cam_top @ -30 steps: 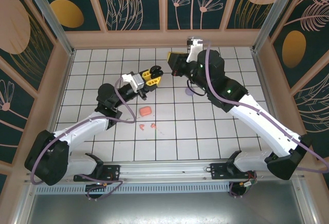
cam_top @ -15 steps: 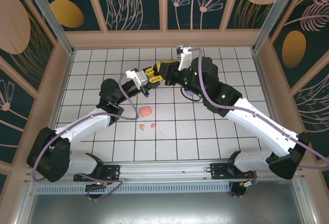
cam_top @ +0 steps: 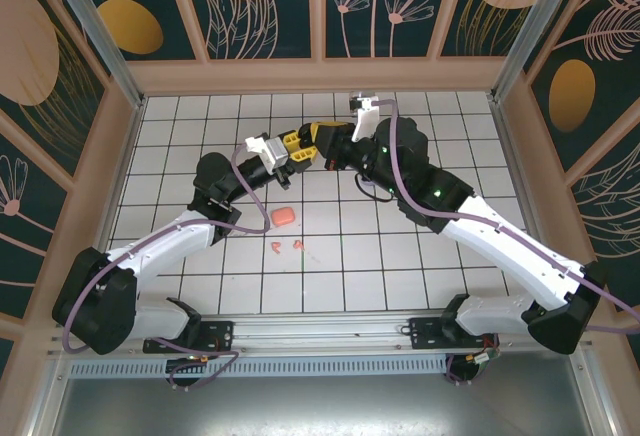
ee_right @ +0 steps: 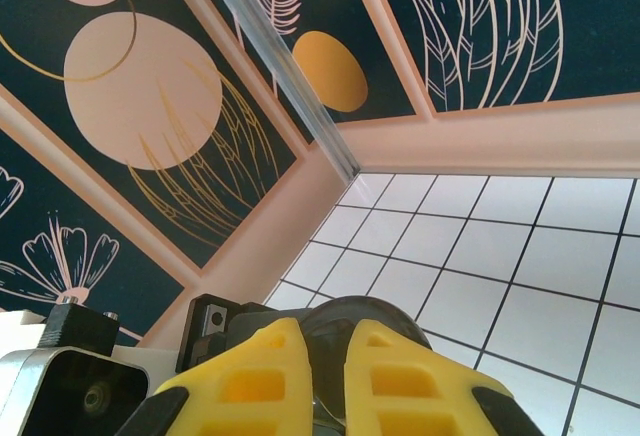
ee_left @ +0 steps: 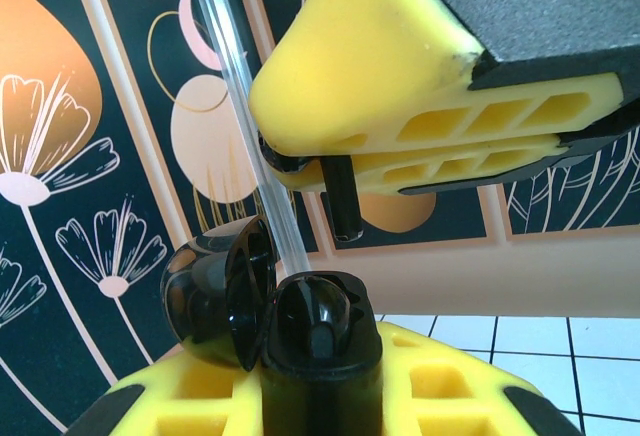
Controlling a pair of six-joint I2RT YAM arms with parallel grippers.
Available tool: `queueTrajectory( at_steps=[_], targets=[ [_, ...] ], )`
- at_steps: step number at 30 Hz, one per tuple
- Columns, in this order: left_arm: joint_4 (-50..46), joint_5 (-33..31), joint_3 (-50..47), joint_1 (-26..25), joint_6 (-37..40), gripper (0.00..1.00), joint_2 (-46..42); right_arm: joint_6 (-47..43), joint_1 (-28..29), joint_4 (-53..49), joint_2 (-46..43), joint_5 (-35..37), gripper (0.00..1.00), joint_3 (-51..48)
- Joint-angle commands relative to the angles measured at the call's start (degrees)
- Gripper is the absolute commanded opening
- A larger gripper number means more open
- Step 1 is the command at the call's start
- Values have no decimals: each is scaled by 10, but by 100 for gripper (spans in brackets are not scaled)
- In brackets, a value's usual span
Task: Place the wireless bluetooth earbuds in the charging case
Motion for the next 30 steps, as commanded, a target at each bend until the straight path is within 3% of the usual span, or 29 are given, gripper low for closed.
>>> queueTrajectory(
  at_steps=[1, 30],
  targets=[
    [11, 9, 18, -3, 1, 0, -1, -1, 3, 27, -6, 11, 11, -1],
    [25, 11, 25, -7, -15, 0, -2, 21, -20, 36, 15, -13, 8, -42]
  ],
)
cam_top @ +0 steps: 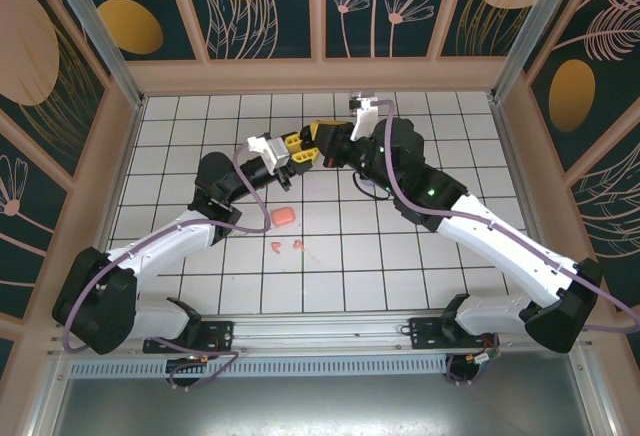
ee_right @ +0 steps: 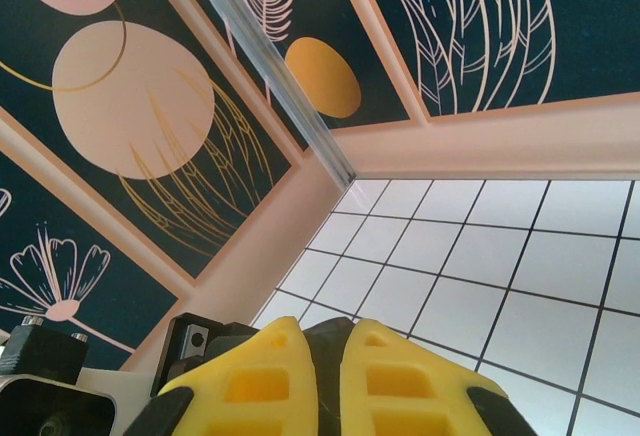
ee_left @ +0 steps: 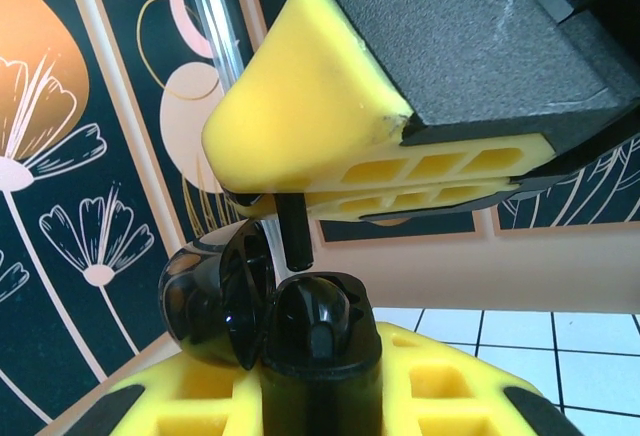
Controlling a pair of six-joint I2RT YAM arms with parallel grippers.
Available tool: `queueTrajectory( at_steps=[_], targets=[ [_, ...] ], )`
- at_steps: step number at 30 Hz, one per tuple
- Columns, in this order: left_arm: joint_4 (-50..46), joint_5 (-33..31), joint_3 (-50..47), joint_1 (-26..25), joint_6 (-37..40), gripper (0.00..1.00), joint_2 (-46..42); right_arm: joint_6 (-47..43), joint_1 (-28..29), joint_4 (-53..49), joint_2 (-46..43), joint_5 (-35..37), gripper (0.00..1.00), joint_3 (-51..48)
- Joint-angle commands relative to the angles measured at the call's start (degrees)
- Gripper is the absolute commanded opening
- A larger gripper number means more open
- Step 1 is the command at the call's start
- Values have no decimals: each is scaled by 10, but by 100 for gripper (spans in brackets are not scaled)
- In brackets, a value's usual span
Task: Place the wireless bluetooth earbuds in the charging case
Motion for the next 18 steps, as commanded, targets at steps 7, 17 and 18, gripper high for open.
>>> queueTrajectory(
  at_steps=[7, 17, 18],
  targets=[
    [35, -5, 29, -4, -11, 0, -1, 17, -2, 1, -10, -17, 6, -34],
    [32, -6, 33, -4, -17, 0, 0, 10, 5, 20, -25, -10, 6, -61],
    [32, -6, 34, -4, -17, 0, 0, 10, 5, 20, -25, -12, 6, -61]
  ],
)
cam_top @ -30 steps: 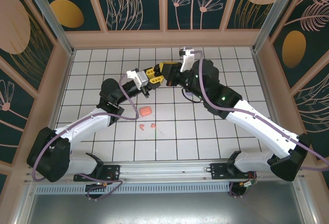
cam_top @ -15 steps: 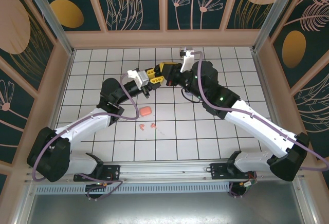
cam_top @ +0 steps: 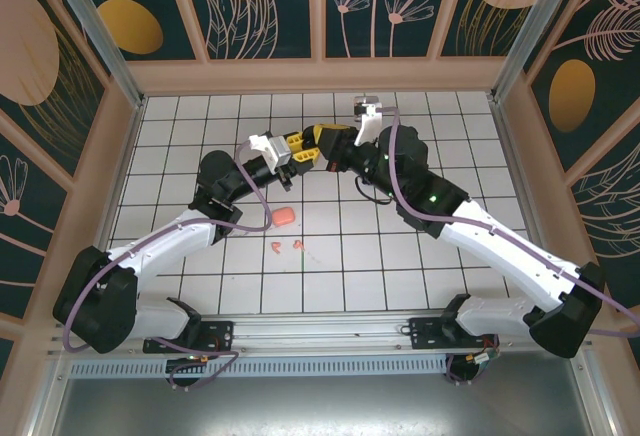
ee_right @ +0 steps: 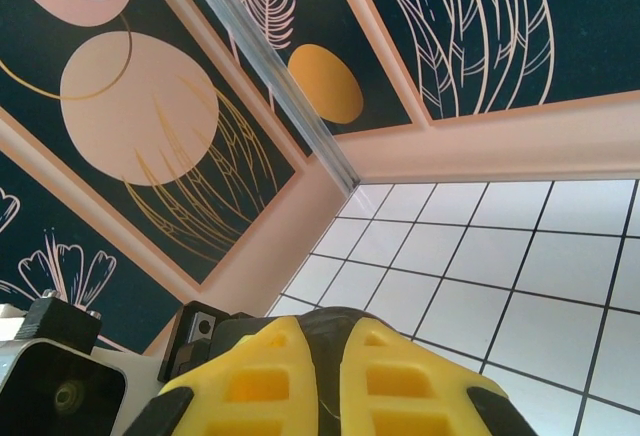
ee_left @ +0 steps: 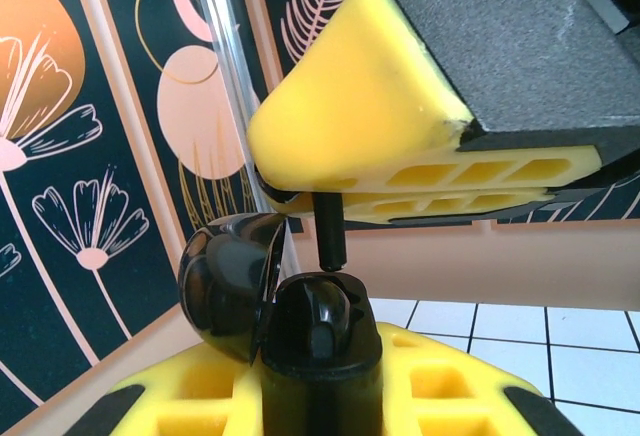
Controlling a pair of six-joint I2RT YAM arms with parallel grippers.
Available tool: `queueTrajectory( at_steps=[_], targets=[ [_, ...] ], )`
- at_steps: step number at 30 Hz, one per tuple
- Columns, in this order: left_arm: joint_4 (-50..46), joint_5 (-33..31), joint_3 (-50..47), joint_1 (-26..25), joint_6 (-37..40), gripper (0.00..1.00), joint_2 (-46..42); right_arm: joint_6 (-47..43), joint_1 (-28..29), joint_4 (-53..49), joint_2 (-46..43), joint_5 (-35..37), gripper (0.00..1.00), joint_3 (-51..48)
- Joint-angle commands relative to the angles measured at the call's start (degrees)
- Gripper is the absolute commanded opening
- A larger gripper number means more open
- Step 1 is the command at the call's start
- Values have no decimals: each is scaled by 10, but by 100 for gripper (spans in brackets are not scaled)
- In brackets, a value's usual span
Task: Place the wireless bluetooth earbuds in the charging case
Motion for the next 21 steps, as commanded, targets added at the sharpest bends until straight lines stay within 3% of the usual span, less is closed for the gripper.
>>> queueTrajectory(
  at_steps=[1, 21],
  targets=[
    [47, -2, 29, -4, -11, 0, -2, 2, 5, -17, -2, -11, 6, -16],
    [52, 15, 24, -10, -25, 0, 1, -25, -10, -10, 50, -9, 4, 77]
  ],
)
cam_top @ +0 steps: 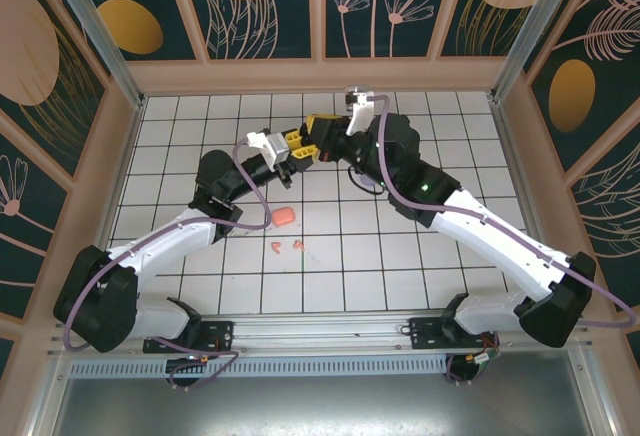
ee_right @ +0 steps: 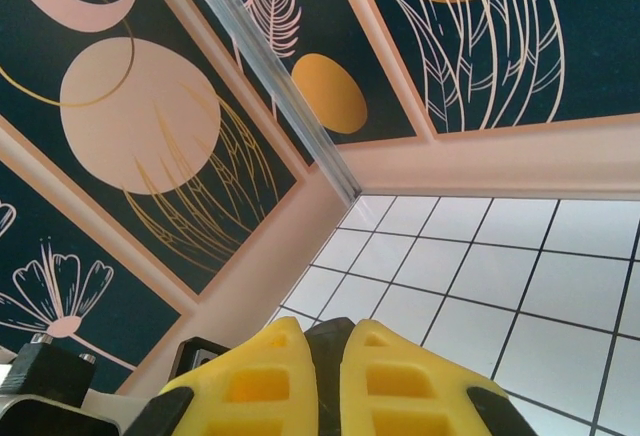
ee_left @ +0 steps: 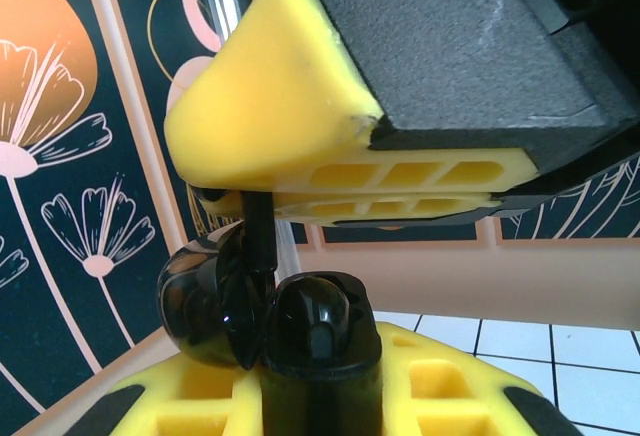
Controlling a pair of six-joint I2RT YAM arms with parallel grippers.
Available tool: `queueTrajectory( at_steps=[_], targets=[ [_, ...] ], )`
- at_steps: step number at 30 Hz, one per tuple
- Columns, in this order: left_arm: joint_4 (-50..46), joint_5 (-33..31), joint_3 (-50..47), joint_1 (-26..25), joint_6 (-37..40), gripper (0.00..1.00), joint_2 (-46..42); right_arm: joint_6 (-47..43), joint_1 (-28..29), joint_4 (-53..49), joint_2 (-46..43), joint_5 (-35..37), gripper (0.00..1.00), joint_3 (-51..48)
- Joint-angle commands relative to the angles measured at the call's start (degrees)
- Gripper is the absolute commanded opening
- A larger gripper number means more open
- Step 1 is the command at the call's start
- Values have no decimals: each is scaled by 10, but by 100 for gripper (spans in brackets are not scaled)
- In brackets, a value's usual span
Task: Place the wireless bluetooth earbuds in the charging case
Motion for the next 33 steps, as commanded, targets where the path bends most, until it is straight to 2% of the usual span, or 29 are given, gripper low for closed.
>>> queueTrajectory(
  at_steps=[1, 15, 20, 33],
  targets=[
    [37, 18, 19, -10, -7, 0, -1, -9, -6, 2, -2, -7, 4, 17],
    [60, -39, 13, -10, 3, 0, 13, 16, 3, 22, -76, -8, 5, -21],
    [63, -61, 8, -10, 36, 0, 9, 10, 12, 55, -84, 5, 5, -62],
    [14, -89, -6, -11, 169, 0, -2, 1, 27, 223, -106, 22, 5, -168]
  ],
)
